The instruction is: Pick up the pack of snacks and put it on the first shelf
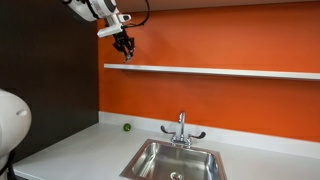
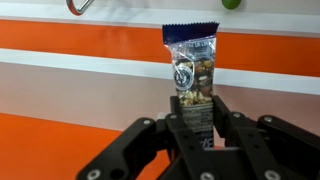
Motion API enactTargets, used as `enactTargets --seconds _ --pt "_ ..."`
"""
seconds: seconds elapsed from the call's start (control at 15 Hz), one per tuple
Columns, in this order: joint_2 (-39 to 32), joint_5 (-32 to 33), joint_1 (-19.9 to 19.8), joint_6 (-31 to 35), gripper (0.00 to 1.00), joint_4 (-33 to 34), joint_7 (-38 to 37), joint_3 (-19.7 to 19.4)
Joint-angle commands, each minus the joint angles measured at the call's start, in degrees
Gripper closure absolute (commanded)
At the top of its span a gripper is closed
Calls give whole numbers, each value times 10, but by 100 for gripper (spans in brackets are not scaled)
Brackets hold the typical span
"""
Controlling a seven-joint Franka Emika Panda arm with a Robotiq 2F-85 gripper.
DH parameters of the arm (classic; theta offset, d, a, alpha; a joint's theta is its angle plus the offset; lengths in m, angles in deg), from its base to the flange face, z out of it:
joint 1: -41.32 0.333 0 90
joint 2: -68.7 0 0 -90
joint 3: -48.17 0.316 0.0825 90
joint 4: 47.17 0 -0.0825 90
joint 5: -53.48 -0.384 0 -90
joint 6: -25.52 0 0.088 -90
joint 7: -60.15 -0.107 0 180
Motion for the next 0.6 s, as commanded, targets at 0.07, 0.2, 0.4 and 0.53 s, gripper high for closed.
enactTargets --seconds 0.07,0.2,0.4,0.53 --pt "-71 -26 2 -59 91 106 40 -12" --pt "-100 -34 4 -76 91 143 47 -17" --pt "-141 -44 6 -103 91 195 59 -22" --pt "-169 -50 7 -120 91 232 67 -25"
